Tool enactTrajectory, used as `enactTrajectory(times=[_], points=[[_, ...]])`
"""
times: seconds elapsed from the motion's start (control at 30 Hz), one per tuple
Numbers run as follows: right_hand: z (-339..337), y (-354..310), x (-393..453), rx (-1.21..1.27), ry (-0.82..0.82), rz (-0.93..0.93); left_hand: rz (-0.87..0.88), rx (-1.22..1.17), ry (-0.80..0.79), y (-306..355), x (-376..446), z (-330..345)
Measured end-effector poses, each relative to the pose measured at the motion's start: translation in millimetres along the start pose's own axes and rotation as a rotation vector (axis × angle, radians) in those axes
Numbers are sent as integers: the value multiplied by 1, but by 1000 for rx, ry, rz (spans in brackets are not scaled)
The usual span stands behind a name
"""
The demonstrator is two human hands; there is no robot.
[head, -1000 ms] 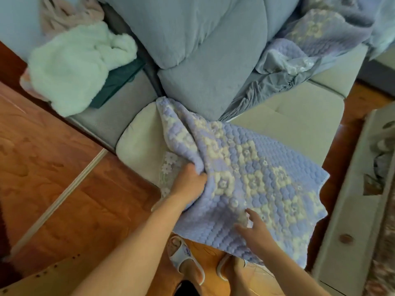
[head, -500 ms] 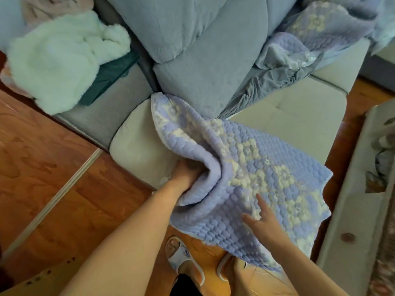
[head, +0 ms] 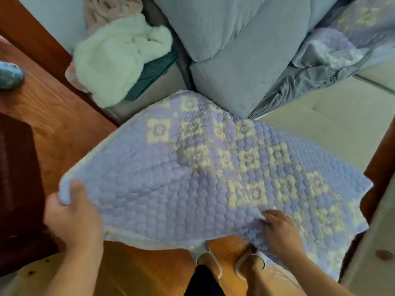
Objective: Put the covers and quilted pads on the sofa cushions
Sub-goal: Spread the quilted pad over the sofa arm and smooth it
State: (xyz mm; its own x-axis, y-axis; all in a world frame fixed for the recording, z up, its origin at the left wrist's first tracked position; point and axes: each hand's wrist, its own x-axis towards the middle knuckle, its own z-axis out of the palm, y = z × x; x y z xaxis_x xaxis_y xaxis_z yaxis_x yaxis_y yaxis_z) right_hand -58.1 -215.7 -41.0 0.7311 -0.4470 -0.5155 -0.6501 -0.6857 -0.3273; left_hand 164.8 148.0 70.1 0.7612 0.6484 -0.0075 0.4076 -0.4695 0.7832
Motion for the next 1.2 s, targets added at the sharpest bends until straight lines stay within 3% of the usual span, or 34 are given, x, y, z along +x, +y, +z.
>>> enactTrajectory(times=[0.03,0.1,0.17,0.23,0.33,0.4,0.47,0.5,0.67,0.73,0.8,0.9,1.03,1.2], points=[[4,1,0,-74,-12,-23,85,122,18,-9,26,-6],[6,2,2,-158,-20,-53,134,539,-202,-40,60,1],[2,-2,1,-254,-36,-68,45,807,-449,-69,80,23],[1,-6,-2,-348,-65,-57,-47,887,-555,-82,86,47],[9,-1,-8,-406,-110,-158,-63,965,-535,-82,79,79],[12,3,-10,-509,-280,-248,-74,938,-561,-69,57,95],[14,11,-9,-518,-437,-271,70,859,-669,-51,27,113],[14,13,-11,-470,-466,-213,176,813,-747,-42,10,122],[12,32,-19,-42,-181,349,628,664,-1209,-23,-94,162],[6,49,-27,44,-185,434,662,689,-1335,-33,-122,170],[-4,69,-37,76,-211,492,588,775,-1433,-49,-134,174],[-26,109,-45,78,-158,552,595,895,-1423,-70,-142,176],[-63,167,-51,190,-63,690,576,1046,-1292,-55,-170,186],[-89,239,-32,414,-74,769,429,865,-1063,-42,-251,180]])
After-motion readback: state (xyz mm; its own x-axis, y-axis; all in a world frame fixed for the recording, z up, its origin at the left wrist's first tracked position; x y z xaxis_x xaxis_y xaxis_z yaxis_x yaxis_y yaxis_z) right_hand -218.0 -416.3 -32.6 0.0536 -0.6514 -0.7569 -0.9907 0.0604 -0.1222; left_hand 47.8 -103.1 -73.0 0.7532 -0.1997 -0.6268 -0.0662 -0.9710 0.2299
